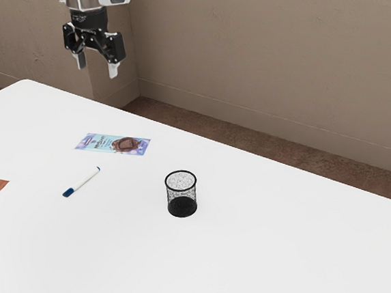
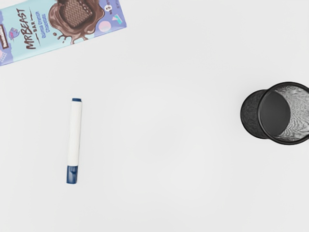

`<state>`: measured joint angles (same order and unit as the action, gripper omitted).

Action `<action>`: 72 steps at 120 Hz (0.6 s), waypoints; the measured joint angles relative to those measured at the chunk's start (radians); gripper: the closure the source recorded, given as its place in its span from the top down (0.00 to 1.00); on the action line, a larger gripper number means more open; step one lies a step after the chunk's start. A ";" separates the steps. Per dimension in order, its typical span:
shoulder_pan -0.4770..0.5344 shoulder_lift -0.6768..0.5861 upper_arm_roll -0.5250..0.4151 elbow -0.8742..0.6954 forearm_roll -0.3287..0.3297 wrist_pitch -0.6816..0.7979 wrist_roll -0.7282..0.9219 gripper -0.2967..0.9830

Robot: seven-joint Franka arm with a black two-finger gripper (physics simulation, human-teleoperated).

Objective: Put the marker into the pen holder.

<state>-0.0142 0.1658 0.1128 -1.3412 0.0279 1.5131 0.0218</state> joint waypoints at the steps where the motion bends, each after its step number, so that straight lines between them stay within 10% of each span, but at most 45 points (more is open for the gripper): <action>1: 0.000 0.000 0.000 0.000 0.000 0.000 0.000 0.77; 25: 0.000 -0.012 0.005 -0.010 -0.004 0.000 0.003 0.77; 72: -0.003 -0.029 0.026 -0.601 -0.005 0.435 0.028 0.77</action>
<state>-0.0169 0.1367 0.1391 -1.9422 0.0225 1.9478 0.0493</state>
